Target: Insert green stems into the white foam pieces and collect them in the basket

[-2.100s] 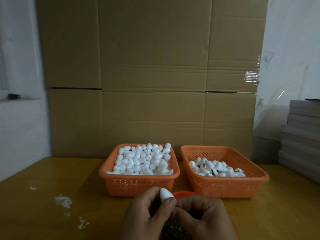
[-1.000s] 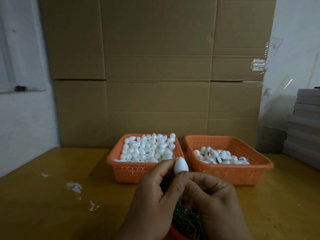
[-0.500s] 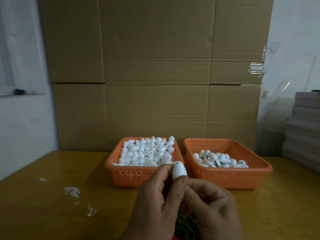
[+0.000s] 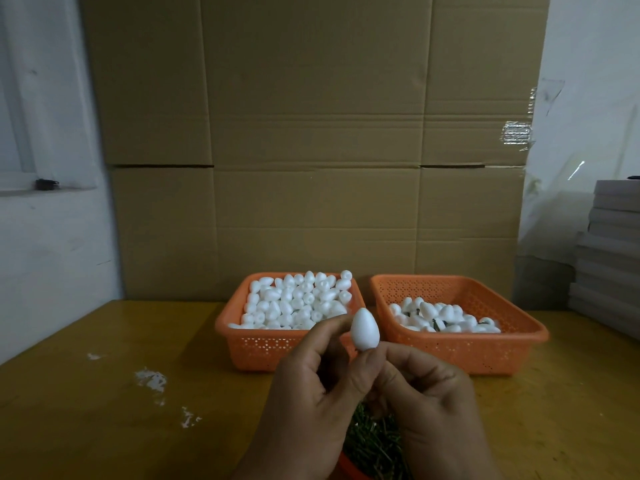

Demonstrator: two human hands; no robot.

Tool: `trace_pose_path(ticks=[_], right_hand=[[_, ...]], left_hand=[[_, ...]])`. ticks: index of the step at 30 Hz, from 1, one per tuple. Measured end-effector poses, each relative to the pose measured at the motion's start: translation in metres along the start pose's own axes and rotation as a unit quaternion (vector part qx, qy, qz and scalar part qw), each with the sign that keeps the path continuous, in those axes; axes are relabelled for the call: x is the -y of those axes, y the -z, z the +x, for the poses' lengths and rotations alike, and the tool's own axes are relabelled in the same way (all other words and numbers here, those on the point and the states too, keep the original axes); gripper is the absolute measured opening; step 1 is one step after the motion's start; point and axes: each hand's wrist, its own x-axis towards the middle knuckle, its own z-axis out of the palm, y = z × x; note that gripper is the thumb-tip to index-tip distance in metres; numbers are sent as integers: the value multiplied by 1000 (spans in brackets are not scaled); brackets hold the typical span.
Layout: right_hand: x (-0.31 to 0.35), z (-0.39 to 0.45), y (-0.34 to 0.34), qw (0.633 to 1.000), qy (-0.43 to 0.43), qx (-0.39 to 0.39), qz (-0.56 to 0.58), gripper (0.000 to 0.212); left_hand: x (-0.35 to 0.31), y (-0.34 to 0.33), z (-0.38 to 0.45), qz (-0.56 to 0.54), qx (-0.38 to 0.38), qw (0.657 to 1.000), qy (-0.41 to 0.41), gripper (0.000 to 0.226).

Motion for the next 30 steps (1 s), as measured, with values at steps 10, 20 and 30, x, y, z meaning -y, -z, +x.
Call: trace_pose_path(ticks=[10, 20, 30], right_hand=[[-28, 82, 52, 924, 33, -110, -366, 16], [-48, 137, 94, 786, -54, -121, -604, 26], [-51, 150, 92, 725, -110, -101, -673, 47]], left_hand=[[22, -3, -9, 47, -27, 998, 33, 37], [34, -5, -8, 85, -33, 994, 57, 37], [32, -5, -6, 98, -23, 993, 62, 37]])
